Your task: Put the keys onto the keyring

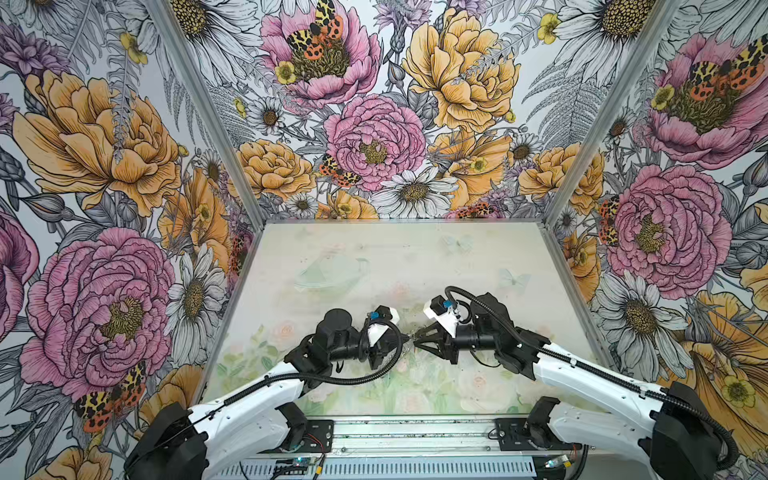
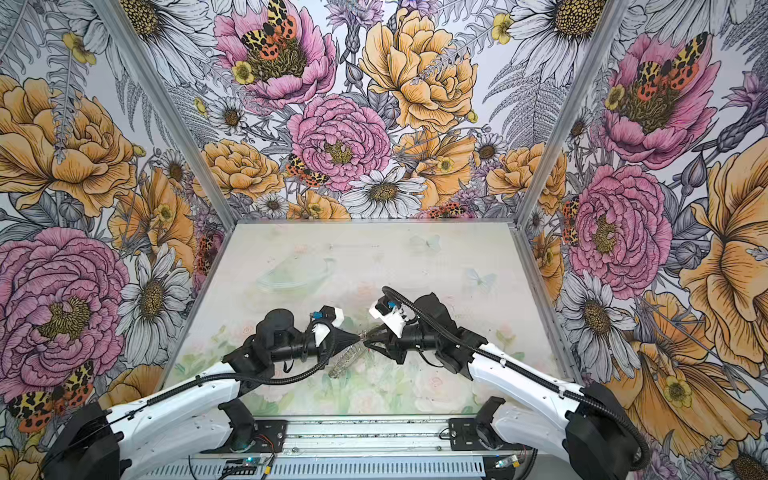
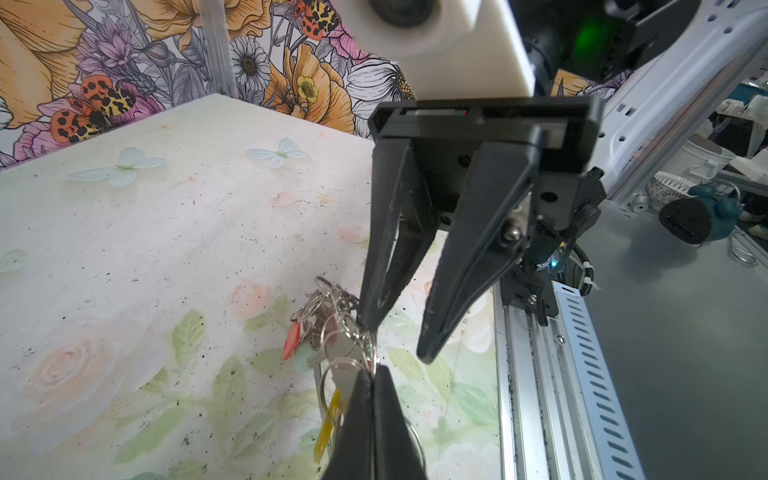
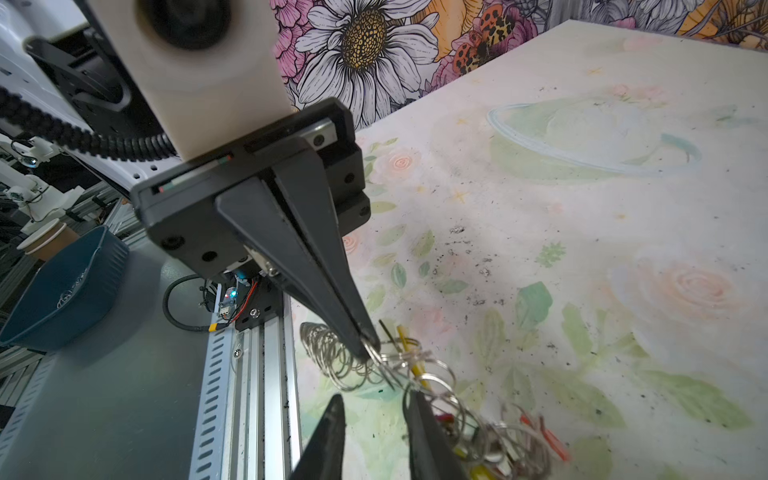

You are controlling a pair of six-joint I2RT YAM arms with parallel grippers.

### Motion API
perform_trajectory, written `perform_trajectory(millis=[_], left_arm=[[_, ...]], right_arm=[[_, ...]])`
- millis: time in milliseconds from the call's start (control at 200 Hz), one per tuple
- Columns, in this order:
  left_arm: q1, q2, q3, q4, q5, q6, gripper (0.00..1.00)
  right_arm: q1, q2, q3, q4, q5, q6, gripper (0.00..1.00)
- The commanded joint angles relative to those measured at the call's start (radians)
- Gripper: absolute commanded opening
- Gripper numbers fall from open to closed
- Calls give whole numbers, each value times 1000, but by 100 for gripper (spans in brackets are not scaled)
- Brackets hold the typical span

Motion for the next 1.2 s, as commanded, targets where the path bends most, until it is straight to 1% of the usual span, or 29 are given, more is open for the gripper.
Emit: perform_trajectory(millis=[0,80,185,270,375,490,626,821,931,1101,1156,1196], left_arm=[[-1,-20,-5,79,99,-16,0],[-1,-20,-6,80,111,-13,0],[0,-12,-5,78,102,-12,0],[2,-3,0,62,76,-5,0],[8,7,11,39,57,4,0],[12,19,18,35,57,6,0],[12,21,23,35,64,8,0],[13,14,20,35,64,7,0],[13,15,19,34,63,7,0],[13,16,19,33,58,6,0],[13,15,19,34,58,5,0],[13,14,17,34,57,4,0]], right_arm=[[-4,38,28,34,-54,-35,29],[-5,51,31,60,-105,-32,30],[-4,49,29,75,-133,-31,30],[-4,24,19,76,-109,-33,28],[-3,-8,18,37,-72,-61,24],[-3,-25,19,18,-70,-78,19],[4,5,38,-8,-76,-93,15],[20,35,48,-16,-87,-102,13],[32,45,57,-16,-97,-103,11],[40,57,63,-19,-101,-105,4],[39,55,65,-20,-94,-103,0],[39,51,65,-20,-83,-102,0]])
